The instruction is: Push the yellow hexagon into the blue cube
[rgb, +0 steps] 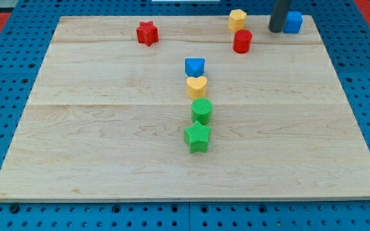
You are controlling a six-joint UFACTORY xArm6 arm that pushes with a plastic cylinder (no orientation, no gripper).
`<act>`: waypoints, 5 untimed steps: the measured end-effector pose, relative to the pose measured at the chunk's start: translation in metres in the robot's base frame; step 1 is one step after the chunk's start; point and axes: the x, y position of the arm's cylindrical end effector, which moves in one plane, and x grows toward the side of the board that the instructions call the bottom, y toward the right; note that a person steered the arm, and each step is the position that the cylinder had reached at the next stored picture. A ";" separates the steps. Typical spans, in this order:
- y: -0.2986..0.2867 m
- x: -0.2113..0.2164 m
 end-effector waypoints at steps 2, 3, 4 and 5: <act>-0.064 0.000; -0.091 0.000; -0.123 -0.003; -0.139 -0.028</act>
